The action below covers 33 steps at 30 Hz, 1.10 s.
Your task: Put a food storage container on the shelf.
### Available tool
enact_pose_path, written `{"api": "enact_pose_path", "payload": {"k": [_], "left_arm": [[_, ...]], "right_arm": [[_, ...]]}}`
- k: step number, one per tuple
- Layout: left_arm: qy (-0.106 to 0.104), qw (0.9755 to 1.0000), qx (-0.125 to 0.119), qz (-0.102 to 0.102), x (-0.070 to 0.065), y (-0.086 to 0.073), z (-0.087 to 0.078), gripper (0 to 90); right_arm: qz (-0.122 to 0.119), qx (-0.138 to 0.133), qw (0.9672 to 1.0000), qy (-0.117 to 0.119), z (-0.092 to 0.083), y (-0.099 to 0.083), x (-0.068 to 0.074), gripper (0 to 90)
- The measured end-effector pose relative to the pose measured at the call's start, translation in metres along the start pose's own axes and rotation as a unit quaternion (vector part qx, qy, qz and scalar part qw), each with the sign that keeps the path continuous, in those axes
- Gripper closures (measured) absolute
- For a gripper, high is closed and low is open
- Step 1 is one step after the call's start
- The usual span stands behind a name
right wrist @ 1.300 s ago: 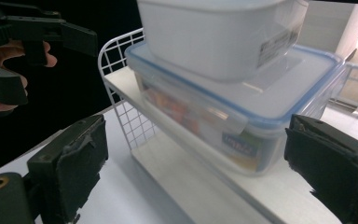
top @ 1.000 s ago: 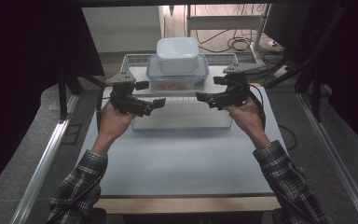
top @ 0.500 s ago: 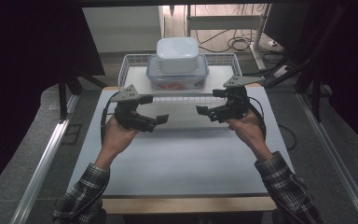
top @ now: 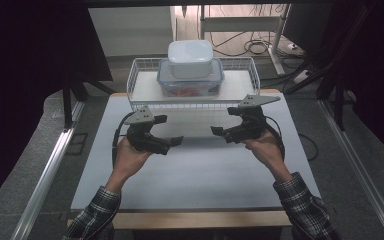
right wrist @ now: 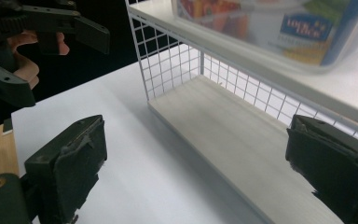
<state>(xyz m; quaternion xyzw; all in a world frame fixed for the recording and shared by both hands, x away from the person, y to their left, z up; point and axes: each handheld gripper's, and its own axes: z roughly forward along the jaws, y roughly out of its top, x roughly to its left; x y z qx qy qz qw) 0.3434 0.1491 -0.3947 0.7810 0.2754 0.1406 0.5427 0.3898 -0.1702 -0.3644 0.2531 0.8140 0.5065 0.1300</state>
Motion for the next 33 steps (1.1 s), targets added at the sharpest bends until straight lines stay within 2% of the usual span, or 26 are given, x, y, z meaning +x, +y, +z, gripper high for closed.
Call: {"api": "enact_pose_path", "payload": {"k": [11, 14, 20, 33], "left_arm": [[-0.004, 0.9999, 0.004, -0.009, -0.004, -0.02, 0.007, 4.1], [-0.006, 0.9999, 0.004, -0.011, -0.007, -0.03, 0.011, 4.3], [-0.002, 0.9996, 0.026, -0.008, -0.008, -0.041, 0.016, 4.2], [-0.002, 0.9993, 0.032, -0.017, -0.016, -0.056, 0.01, 4.2]], "right_arm": [[0.001, 0.015, 0.9999, 0.002, 0.003, -0.022, 0.0, 5.5], [0.005, 0.019, 0.9998, 0.006, 0.004, -0.03, 0.0, 4.4], [0.004, 0.028, 0.9996, 0.004, 0.005, -0.04, 0.001, 1.6], [0.009, 0.032, 0.9994, 0.002, -0.004, -0.054, 0.005, 0.7]]}}
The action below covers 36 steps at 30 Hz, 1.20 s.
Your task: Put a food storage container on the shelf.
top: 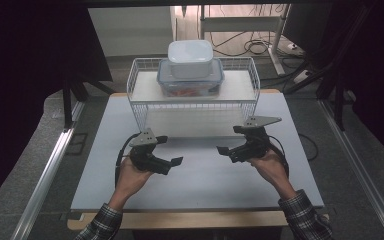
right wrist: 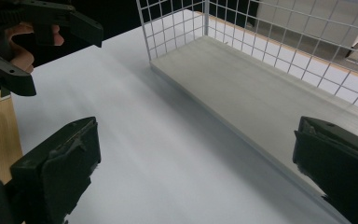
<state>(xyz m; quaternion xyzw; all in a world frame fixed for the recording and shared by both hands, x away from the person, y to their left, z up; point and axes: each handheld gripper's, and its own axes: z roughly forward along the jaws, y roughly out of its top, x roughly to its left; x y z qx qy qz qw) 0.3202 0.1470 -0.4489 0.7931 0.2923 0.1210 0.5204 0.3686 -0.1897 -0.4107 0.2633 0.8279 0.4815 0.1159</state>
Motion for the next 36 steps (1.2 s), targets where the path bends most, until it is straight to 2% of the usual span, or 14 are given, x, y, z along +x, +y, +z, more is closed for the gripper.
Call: {"api": "enact_pose_path", "payload": {"k": [11, 25, 36], "left_arm": [[0.003, 1.0, 0.002, -0.002, -0.01, -0.013, -0.008, 4.2], [0.01, 0.9998, 0.003, -0.016, -0.013, -0.033, -0.016, 4.2], [0.022, 0.9996, 0.011, -0.017, -0.016, -0.046, -0.021, 4.2]], "right_arm": [[-0.005, 0.001, 1.0, -0.006, -0.009, -0.012, 0.005, 0.7], [-0.005, 0.007, 0.9999, -0.012, -0.016, -0.025, 0.012, 0.8], [-0.005, 0.013, 0.9997, -0.019, -0.023, -0.036, 0.016, 0.9]]}}
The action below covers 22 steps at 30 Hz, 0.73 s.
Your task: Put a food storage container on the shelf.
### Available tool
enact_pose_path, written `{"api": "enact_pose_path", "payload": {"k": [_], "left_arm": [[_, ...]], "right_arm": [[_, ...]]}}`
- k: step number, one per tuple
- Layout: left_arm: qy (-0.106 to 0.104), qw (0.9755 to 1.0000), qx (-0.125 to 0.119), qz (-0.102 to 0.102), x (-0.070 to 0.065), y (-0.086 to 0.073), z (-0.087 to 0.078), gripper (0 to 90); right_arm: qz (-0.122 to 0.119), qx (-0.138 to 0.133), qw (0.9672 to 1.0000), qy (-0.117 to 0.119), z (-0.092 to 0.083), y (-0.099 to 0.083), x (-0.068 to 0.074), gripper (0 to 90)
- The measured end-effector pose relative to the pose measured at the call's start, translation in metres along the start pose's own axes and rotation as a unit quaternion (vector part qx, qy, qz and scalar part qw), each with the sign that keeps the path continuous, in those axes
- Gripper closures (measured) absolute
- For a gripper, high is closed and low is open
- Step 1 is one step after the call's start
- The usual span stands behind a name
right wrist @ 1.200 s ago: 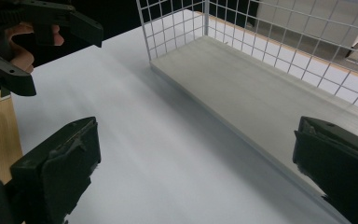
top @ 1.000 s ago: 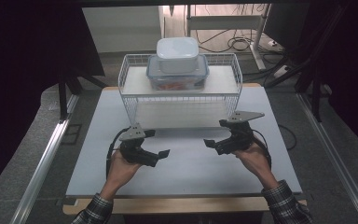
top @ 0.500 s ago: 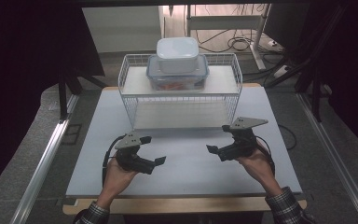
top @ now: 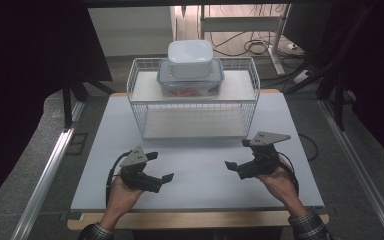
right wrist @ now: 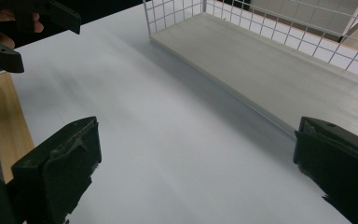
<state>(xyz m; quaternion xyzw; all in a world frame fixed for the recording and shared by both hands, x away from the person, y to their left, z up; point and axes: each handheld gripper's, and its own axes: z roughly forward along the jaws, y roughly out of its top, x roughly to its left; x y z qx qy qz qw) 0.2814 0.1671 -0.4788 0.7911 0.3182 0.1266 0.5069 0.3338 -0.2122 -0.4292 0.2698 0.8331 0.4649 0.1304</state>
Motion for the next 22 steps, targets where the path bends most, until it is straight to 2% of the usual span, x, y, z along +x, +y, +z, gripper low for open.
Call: {"api": "enact_pose_path", "payload": {"k": [15, 20, 22], "left_arm": [[0.014, 0.9998, 0.011, -0.012, 0.003, -0.018, -0.008, 4.0], [0.024, 0.9992, 0.028, -0.015, 0.006, -0.029, -0.004, 3.9], [0.027, 0.9989, 0.036, -0.013, 0.006, -0.032, -0.001, 3.9]], "right_arm": [[0.006, 0.009, 0.9999, -0.006, -0.007, -0.02, 0.002, 1.0], [0.008, 0.026, 0.9996, -0.012, -0.002, -0.034, 0.0, 0.9], [0.009, 0.04, 0.999, -0.016, 0.003, -0.044, -0.001, 0.9]]}}
